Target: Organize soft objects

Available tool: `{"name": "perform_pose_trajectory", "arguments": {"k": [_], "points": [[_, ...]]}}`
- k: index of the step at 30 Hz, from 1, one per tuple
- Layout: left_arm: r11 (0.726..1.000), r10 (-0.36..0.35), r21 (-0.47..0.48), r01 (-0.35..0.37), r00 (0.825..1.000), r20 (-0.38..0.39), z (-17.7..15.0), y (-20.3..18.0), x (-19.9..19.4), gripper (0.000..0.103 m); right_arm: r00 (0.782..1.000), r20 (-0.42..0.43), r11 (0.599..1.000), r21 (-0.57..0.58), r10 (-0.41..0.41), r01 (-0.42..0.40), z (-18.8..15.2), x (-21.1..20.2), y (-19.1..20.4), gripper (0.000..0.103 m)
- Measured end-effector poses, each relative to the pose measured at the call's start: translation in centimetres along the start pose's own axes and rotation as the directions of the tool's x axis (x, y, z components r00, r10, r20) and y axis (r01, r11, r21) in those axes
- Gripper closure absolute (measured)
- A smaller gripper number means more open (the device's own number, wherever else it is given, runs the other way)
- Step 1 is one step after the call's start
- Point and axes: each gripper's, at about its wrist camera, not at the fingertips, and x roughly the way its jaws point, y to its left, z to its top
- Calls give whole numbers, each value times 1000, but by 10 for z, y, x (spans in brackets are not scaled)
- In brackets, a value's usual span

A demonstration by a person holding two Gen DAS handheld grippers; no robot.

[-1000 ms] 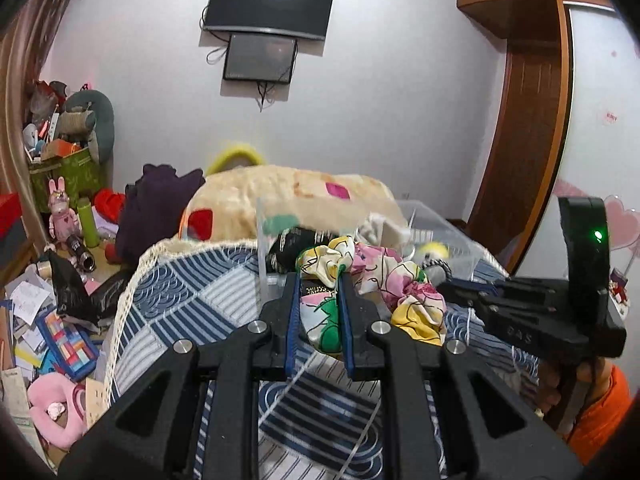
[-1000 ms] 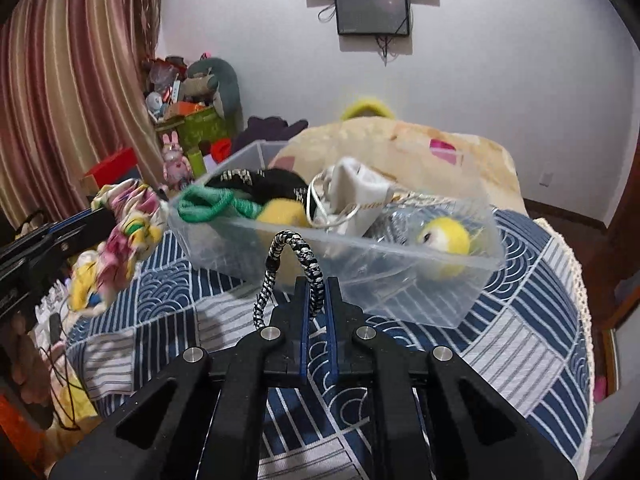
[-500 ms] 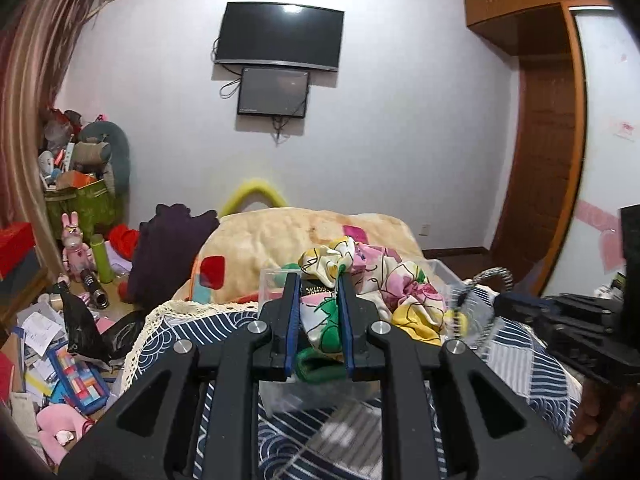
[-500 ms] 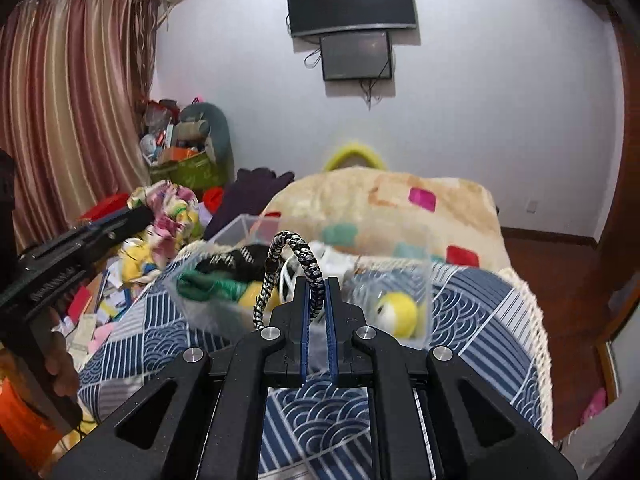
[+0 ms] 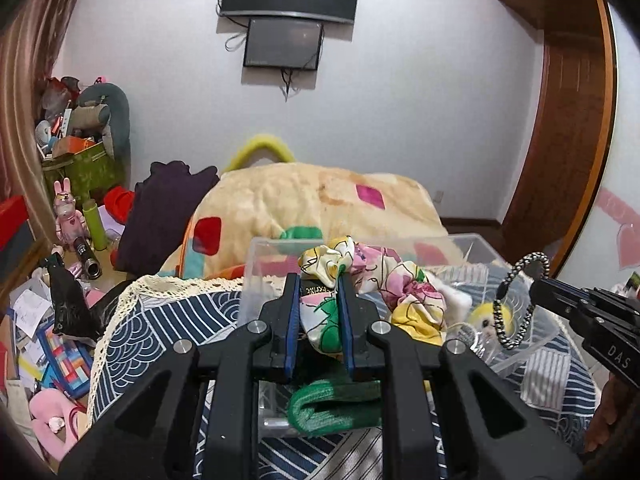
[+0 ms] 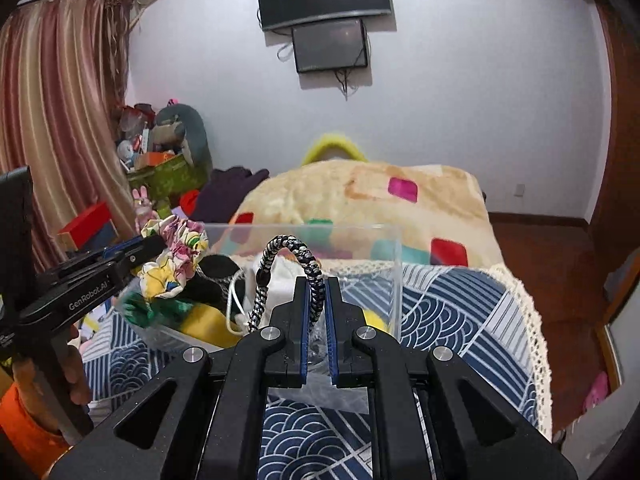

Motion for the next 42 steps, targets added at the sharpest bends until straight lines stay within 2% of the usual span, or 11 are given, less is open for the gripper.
{"name": "perform_pose_trajectory", "arguments": {"k": [7,12,15,16,19,22,24,31,36,39,42], "points": [[1000,6,13,-6,1000,-26,-9,-6,11,82,997,-71,999,-43,-13,10,-14,15,2,96],[998,-3,57,6,999,-42,-14,-13,7,63,996,-79,997,-78,-29,23,-17,10,4,95],[997,-21,68,23,999,-38,-16,-16,-1,56,996,-86,997,-71,-19,12,-16,6,3,83],[997,-26,68,28,999,-35,-16,-17,-4,53,996,-83,998,-69,-20,14,-16,5,2,75],[996,-45,69,47,999,-26,-16,-18,-16,45,998,-62,998,-57,-16,13,-16,-4,0,63],[995,-73,60,74,997,-16,-13,-18,-29,43,999,-45,998,-55,-10,8,-14,-13,0,62],[994,-88,61,88,996,-11,-12,-19,-38,35,1000,-31,999,-52,-4,2,-11,-19,1,60],[990,-135,45,134,990,35,-9,-12,-79,31,997,74,998,-61,30,-25,-5,-57,9,41],[988,-138,79,131,986,89,-10,-14,-113,21,989,146,996,-86,28,-16,-5,-86,18,40],[987,-146,92,135,981,126,-12,-17,-130,15,983,178,997,-79,41,-27,-7,-99,21,29],[984,-163,98,149,975,149,-15,-18,-144,13,977,211,997,-73,44,-29,-9,-110,23,27]]}}
